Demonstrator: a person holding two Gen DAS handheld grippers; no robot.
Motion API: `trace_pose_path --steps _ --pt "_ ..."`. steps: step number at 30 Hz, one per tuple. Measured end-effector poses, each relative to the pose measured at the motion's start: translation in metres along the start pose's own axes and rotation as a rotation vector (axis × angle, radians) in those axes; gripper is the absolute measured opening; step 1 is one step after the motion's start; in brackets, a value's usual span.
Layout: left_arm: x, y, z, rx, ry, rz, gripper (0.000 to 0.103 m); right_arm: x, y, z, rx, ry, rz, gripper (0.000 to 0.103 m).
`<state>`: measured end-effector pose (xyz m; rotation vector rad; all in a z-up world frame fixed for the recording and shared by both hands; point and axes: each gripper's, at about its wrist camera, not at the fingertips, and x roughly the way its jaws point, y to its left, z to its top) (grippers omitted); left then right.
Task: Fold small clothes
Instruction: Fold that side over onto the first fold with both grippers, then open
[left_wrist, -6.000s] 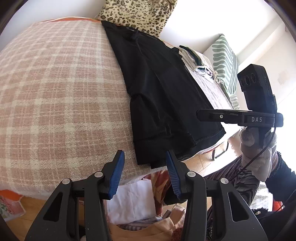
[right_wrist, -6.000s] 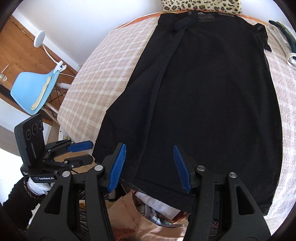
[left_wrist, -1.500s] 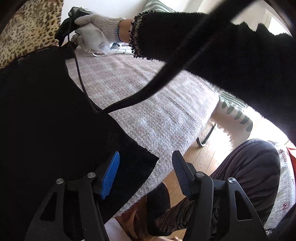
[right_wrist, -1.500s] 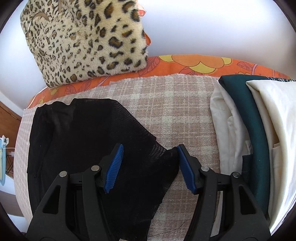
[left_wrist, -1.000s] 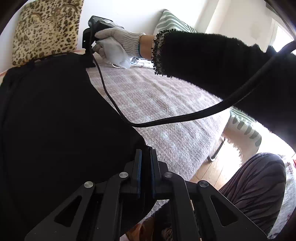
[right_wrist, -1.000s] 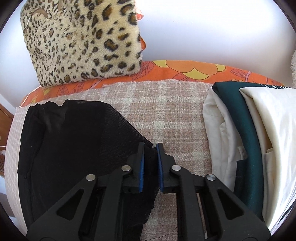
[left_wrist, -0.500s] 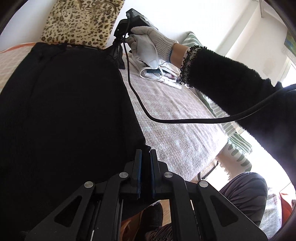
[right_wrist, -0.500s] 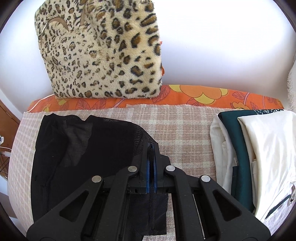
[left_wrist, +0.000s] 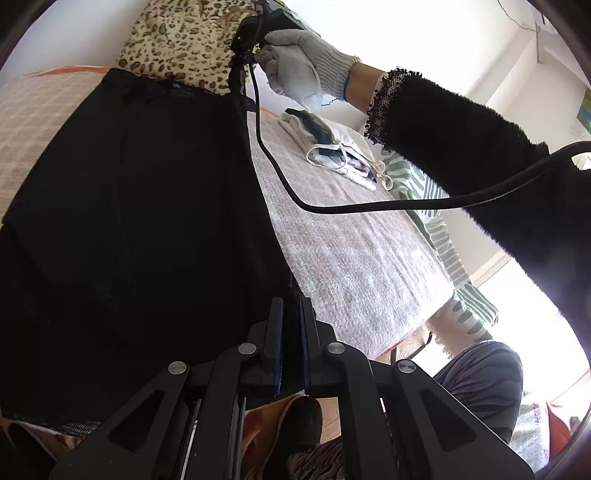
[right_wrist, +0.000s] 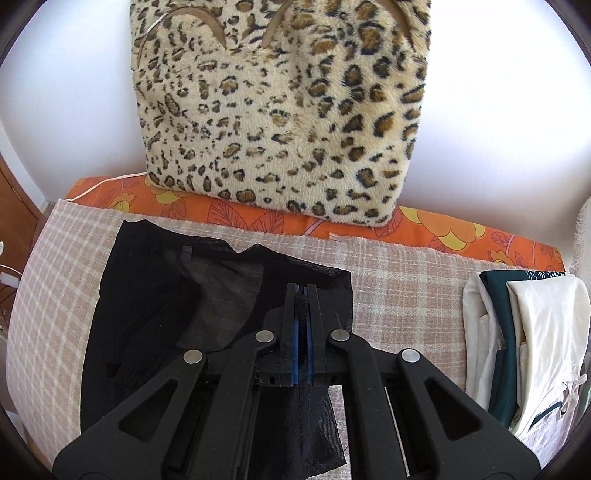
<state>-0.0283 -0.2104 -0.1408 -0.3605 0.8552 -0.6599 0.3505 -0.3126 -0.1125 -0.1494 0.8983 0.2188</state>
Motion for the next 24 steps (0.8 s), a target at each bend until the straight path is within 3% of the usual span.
trace_pose_path --steps 9,17,21,23,24 --pt "-0.017 0.018 -0.007 -0.068 -0.027 -0.001 0.006 0.015 0.083 0.013 -0.146 0.006 -0.035 0.003" --pt "-0.030 0.031 -0.007 -0.132 -0.065 -0.014 0.006 0.029 0.115 0.017 -0.176 0.012 -0.040 0.003" --pt "-0.030 0.045 -0.008 -0.196 -0.059 -0.011 0.006 0.035 0.119 0.022 -0.145 0.033 0.037 0.003" --pt "-0.031 0.050 -0.008 -0.227 -0.049 0.001 0.010 0.034 0.116 0.023 -0.112 0.039 0.069 0.010" --pt "-0.031 0.050 -0.008 -0.237 -0.041 -0.003 0.013 0.030 0.113 0.023 -0.099 0.036 0.087 0.026"
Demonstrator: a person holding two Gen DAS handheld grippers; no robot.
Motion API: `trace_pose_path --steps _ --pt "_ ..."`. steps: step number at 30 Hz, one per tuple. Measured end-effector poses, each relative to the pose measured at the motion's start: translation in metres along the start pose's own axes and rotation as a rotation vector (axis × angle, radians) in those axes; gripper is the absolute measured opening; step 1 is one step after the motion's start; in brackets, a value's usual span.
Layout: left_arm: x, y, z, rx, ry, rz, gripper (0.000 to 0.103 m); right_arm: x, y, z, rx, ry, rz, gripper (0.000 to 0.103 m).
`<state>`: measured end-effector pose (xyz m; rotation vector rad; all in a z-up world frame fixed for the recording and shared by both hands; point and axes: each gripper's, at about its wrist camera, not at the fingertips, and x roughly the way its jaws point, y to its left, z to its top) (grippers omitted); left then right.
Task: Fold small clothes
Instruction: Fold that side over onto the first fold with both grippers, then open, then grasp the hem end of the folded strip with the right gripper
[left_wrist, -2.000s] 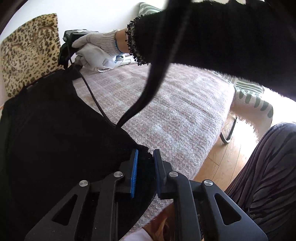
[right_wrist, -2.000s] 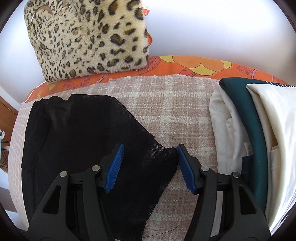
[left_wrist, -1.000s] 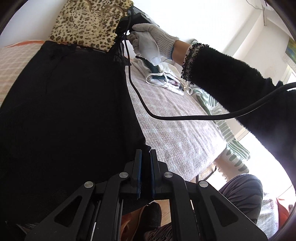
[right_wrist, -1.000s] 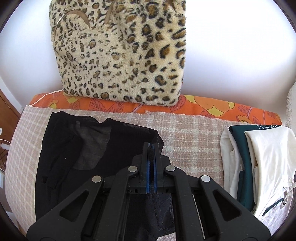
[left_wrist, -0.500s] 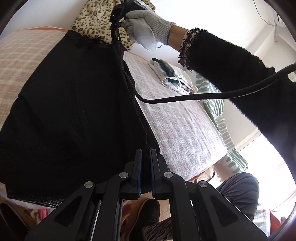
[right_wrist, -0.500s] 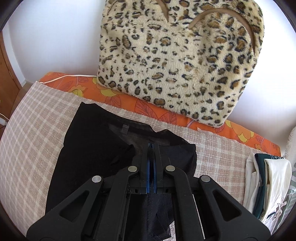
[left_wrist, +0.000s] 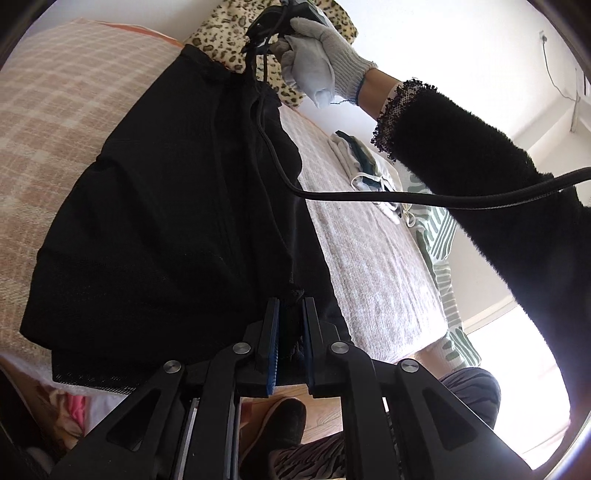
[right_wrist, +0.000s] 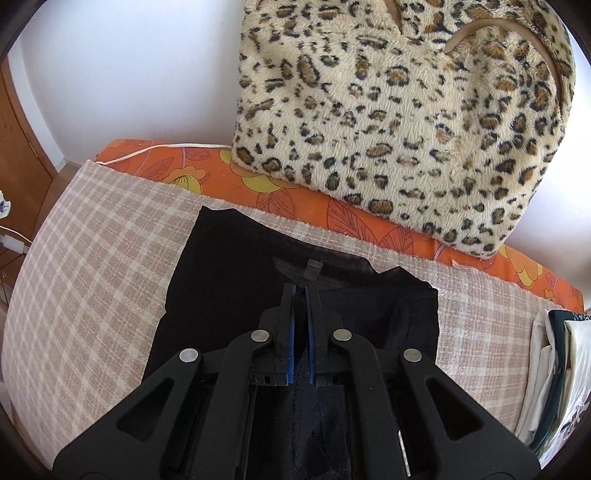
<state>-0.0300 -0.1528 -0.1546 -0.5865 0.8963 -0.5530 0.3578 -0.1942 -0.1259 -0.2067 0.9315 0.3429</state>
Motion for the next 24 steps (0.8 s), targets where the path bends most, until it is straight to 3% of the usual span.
trace_pose_path --steps 1,2,6,10,16,24 --pt "0.000 -0.001 0.000 -0.003 0.007 0.002 0.014 -0.007 -0.003 -0.001 0.010 -0.019 0.012 0.045" --pt "-0.001 -0.002 -0.001 0.005 0.009 0.006 0.016 -0.017 -0.007 -0.003 0.015 -0.051 0.023 0.050" --pt "-0.010 -0.013 -0.005 0.066 0.013 0.023 0.028 -0.059 -0.037 -0.017 0.087 -0.109 0.098 0.050" --pt "-0.028 -0.020 -0.005 0.131 -0.005 0.050 0.029 -0.103 -0.072 -0.057 0.147 -0.146 0.153 0.050" --pt "-0.062 -0.019 0.006 0.217 -0.028 0.101 0.029 -0.149 -0.097 -0.158 0.185 -0.105 0.189 0.050" --pt "-0.094 -0.026 0.048 0.337 -0.049 0.139 0.031 -0.183 -0.076 -0.317 0.215 0.008 0.317 0.050"
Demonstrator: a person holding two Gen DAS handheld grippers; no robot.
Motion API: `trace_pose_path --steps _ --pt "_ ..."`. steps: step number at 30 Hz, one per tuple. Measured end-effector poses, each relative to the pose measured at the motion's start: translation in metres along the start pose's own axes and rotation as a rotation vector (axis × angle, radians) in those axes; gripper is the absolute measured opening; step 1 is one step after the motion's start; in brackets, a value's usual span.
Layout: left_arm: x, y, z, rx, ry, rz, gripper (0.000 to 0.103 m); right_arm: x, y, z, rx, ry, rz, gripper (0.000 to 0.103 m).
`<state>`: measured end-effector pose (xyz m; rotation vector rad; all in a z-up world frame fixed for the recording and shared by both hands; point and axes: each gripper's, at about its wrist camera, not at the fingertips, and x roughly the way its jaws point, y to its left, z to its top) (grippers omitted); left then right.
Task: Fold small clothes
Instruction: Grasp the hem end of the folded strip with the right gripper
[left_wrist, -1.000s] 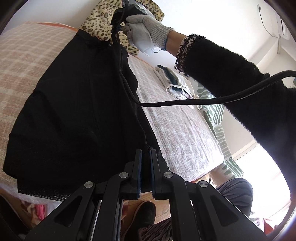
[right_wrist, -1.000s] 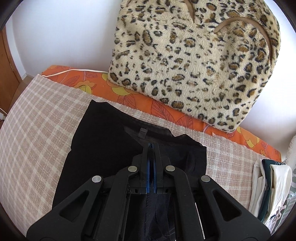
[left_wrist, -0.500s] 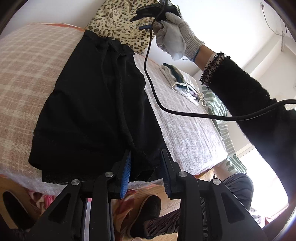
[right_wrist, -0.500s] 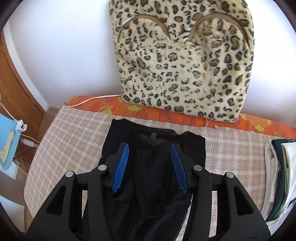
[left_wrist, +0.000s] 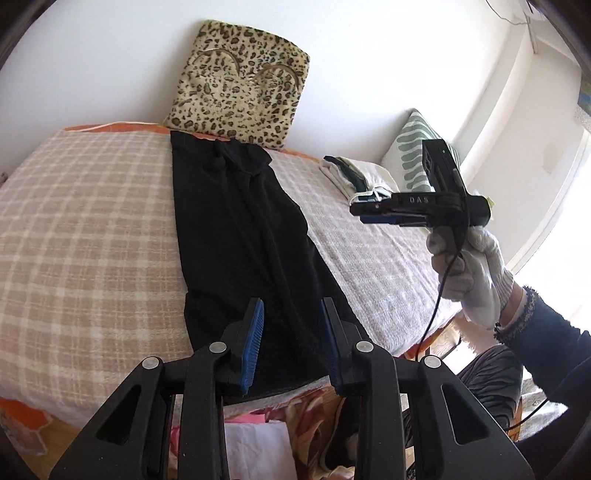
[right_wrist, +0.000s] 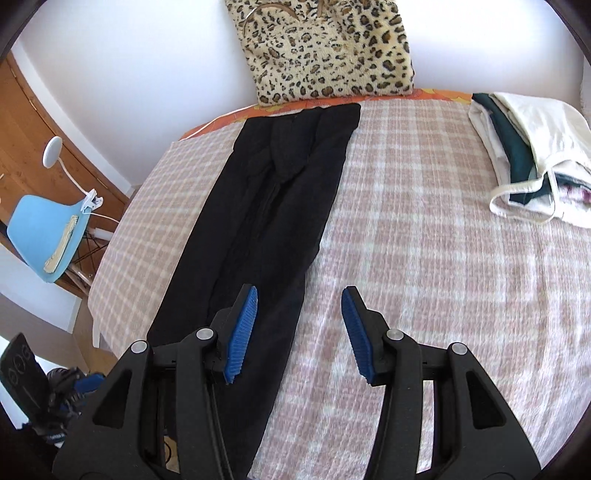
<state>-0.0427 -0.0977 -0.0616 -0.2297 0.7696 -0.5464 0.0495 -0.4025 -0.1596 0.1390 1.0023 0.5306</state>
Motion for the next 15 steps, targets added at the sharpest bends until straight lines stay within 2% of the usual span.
trace_pose_path --steps 4,7,12,14,15 --pt "0.010 0.018 0.027 0.022 0.037 0.018 0.038 0.001 0.006 -0.065 0.023 0.072 0.071 0.050" --pt "0.024 0.040 0.032 -0.019 0.102 0.007 0.039 0.005 0.014 -0.095 0.026 0.109 0.097 0.050" --pt "0.041 0.077 0.019 -0.190 0.185 -0.038 0.039 0.015 0.018 -0.116 0.030 0.144 0.104 0.050" --pt "0.045 0.081 0.014 -0.200 0.204 -0.033 0.039 0.020 0.017 -0.119 0.039 0.156 0.116 0.046" --pt "0.046 0.081 0.012 -0.197 0.209 -0.029 0.039 0.022 0.019 -0.121 0.034 0.165 0.113 0.040"
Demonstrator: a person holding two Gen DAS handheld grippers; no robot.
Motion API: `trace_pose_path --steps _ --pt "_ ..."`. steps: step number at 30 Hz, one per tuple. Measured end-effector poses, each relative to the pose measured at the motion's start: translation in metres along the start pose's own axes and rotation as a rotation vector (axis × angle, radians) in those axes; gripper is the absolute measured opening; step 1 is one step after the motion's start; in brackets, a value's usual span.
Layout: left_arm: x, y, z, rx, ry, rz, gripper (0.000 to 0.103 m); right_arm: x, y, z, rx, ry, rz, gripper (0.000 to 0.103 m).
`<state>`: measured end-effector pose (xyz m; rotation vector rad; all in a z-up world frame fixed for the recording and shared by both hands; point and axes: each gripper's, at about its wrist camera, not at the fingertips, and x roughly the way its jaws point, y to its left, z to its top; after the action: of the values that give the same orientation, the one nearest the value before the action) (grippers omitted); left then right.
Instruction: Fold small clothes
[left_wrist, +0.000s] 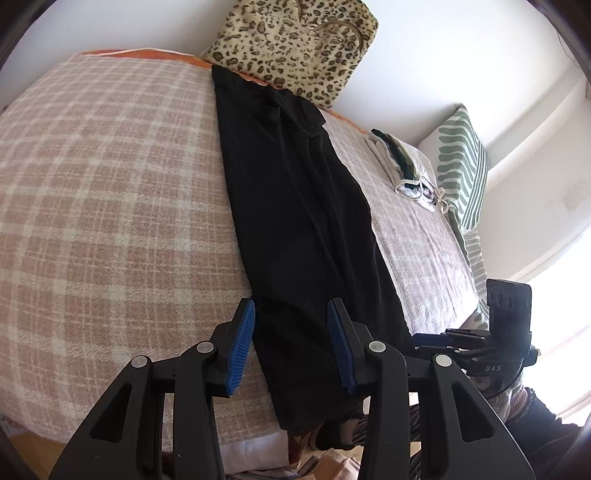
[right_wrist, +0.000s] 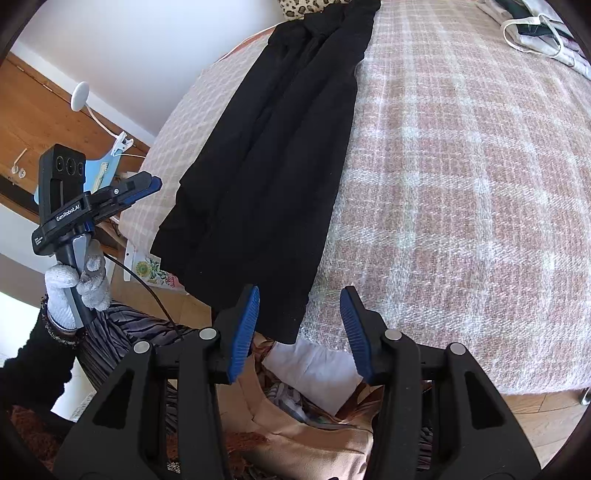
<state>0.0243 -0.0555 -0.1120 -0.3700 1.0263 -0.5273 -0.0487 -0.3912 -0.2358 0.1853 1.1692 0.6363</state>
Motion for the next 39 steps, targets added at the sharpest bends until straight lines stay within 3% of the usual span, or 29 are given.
trace_pose_path --steps 2,4,5,12,18,29,32,33,34,39 --pt "0.002 -0.001 0.000 0.012 0.007 0.002 0.039 0.001 0.005 -0.002 -0.024 -0.008 -0.013 0.035" --pt "0.002 -0.001 -0.001 0.016 0.003 0.008 0.039 0.005 0.006 -0.002 -0.019 0.012 0.013 0.010" --pt "0.002 -0.001 -0.002 0.015 0.003 0.010 0.039 0.006 0.006 -0.003 -0.019 0.011 0.008 0.008" --pt "-0.002 0.001 -0.003 0.027 -0.006 0.023 0.039 -0.021 0.008 -0.009 -0.023 -0.044 0.002 0.006" --pt "-0.003 0.007 -0.009 -0.008 0.013 0.001 0.039 -0.002 0.005 -0.011 -0.007 0.008 -0.013 0.006" --pt "0.003 0.013 -0.041 -0.110 0.096 -0.126 0.039 0.004 -0.015 -0.006 0.107 -0.007 0.112 0.009" --pt "0.008 0.009 -0.045 -0.096 0.103 -0.138 0.031 0.006 -0.014 -0.006 0.110 -0.008 0.120 0.010" --pt "0.009 0.007 -0.046 -0.081 0.103 -0.133 0.009 0.007 -0.013 -0.005 0.108 -0.008 0.120 0.010" --pt "0.009 0.004 -0.047 -0.063 0.106 -0.128 0.000 0.006 -0.012 -0.005 0.105 -0.009 0.117 0.010" --pt "-0.004 -0.012 -0.063 0.031 0.079 -0.077 0.001 0.004 -0.013 -0.004 0.082 -0.012 0.103 0.010"
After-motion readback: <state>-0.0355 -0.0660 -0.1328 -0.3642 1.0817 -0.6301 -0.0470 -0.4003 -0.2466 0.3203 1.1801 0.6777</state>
